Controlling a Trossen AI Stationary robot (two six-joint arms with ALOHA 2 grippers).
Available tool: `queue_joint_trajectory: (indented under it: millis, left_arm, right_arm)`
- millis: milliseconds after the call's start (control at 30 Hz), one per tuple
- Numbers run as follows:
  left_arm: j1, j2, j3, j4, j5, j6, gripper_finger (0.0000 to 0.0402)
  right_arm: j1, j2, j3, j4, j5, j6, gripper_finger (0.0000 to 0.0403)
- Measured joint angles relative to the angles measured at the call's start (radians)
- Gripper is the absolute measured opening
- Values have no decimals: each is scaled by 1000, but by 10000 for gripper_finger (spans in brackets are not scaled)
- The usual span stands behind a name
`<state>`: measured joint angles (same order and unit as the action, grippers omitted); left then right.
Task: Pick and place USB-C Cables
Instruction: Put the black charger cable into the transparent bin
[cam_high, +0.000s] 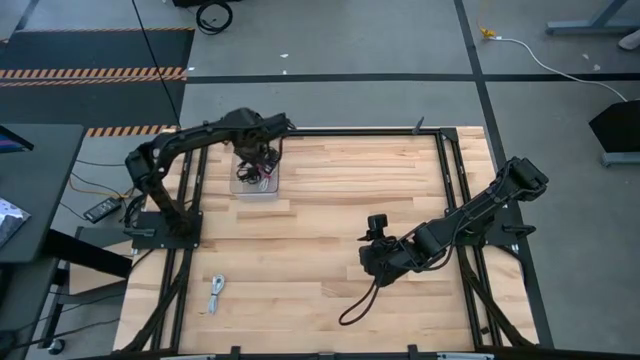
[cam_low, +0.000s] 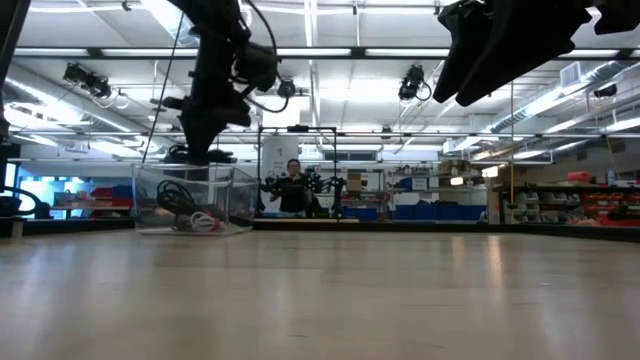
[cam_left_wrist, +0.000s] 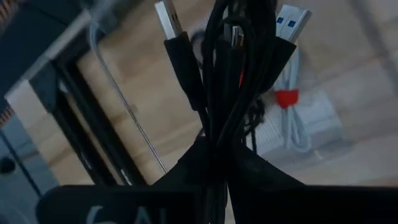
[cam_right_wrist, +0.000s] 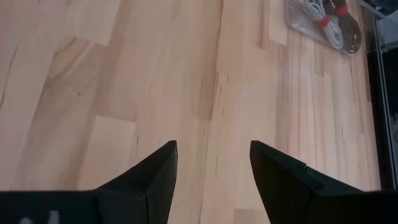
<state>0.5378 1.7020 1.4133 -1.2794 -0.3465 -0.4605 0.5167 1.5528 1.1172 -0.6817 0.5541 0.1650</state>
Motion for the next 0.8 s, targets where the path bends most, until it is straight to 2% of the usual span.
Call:
queue_joint_trajectory:
  millis: [167,567,667,800]
  left_arm:
    - [9,0,-73,65,61,1,41]
    - [1,0,-108,107,63,40,45]
    - [0,0,-108,119,63,77,62]
    - [-16,0,-108,114,59,89,106]
  right_arm:
    - [0,0,0,-1,0,0,208]
    - [0,0,0,-1,0,0,208]
    - [0,0,0,-1,0,0,208]
    - [0,0,0,-1,0,0,208]
